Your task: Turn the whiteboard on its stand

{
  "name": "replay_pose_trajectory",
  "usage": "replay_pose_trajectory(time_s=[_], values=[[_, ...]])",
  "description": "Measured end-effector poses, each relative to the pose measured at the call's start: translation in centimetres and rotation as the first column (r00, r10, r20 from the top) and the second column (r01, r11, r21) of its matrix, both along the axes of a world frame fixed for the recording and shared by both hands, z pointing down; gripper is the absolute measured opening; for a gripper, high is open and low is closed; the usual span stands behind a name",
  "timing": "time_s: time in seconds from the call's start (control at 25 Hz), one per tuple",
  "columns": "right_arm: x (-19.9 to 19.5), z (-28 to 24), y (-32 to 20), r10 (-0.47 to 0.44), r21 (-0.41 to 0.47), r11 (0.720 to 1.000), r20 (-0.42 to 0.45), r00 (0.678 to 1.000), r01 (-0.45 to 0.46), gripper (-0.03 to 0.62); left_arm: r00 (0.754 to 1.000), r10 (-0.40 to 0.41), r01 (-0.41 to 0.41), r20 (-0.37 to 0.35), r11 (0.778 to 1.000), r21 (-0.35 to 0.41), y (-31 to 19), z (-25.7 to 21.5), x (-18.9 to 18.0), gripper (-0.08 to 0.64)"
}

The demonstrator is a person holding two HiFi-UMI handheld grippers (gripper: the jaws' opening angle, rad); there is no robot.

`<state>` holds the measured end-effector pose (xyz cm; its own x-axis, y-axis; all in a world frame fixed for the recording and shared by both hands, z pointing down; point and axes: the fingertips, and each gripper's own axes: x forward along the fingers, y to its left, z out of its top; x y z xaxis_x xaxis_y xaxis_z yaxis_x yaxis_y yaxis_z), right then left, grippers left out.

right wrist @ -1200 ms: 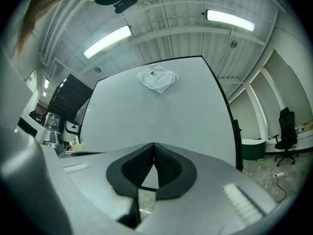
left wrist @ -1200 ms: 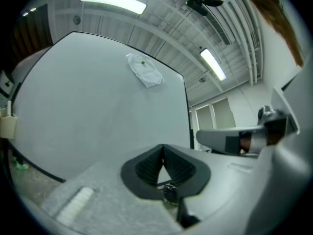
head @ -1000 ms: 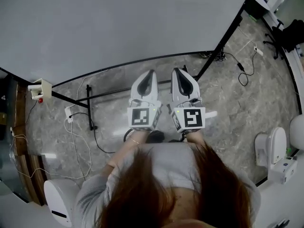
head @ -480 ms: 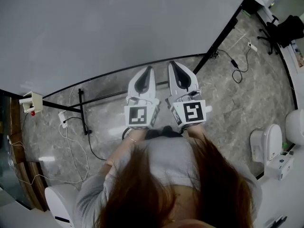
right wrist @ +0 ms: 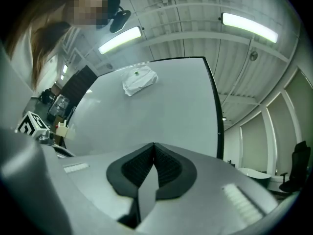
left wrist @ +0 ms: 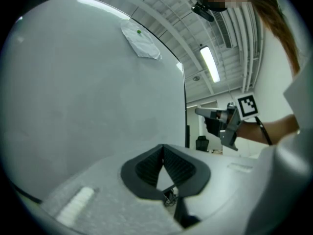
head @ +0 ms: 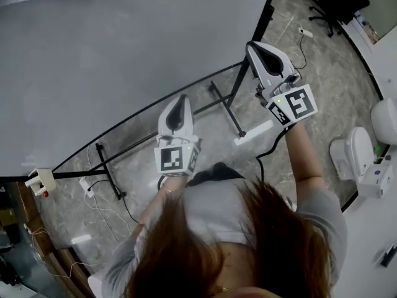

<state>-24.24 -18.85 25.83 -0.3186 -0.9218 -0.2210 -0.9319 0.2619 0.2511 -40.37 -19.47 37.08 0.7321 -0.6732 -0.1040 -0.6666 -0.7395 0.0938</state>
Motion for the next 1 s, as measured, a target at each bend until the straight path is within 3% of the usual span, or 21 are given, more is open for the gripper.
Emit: replay_pose_trajectory(time_s=[0.16, 0.36, 0.52, 0.72, 0.92, 1.0], values=[[4.4, -1.8, 0.4, -0.067, -0.034, 0.997, 0.058, 0.996, 0.069, 0.004, 0.996, 0.088, -0.088, 0.010, 0.996, 0.016, 0.8, -1.0, 4.5, 0.002], [7.7, -0.5, -0.3, -0.132, -0.066, 0.988, 0.059, 0.989, 0.136, 0.004, 0.990, 0.138, -0.139, 0.014, 0.989, 0.042, 1.4, -1.6, 9.7, 0.002], [9.7, -1.0, -0.8, -0.232, -0.046, 0.971, 0.062, 0.971, 0.235, 0.005, 0.994, 0.110, -0.110, -0.004, 0.992, 0.055, 1.8, -0.8, 14.2, 0.002], [13.5, -2.6, -1.5, -0.380, -0.039, 0.923, 0.070, 0.922, 0.383, 0.005, 0.998, 0.056, -0.056, -0.010, 0.997, 0.059, 1.9, -0.8, 20.8, 0.002], [16.7, -3.5, -3.7, -0.479, -0.054, 0.873, 0.095, 0.873, 0.485, 0.005, 1.000, -0.024, 0.025, -0.017, 0.998, 0.059, 0.9, -1.9, 24.3, 0.002], [16.9, -3.6, -4.7, -0.510, -0.065, 0.856, 0.059, 0.858, 0.513, 0.005, 0.999, -0.045, 0.046, -0.014, 0.997, 0.055, 0.4, -2.2, 25.1, 0.002]])
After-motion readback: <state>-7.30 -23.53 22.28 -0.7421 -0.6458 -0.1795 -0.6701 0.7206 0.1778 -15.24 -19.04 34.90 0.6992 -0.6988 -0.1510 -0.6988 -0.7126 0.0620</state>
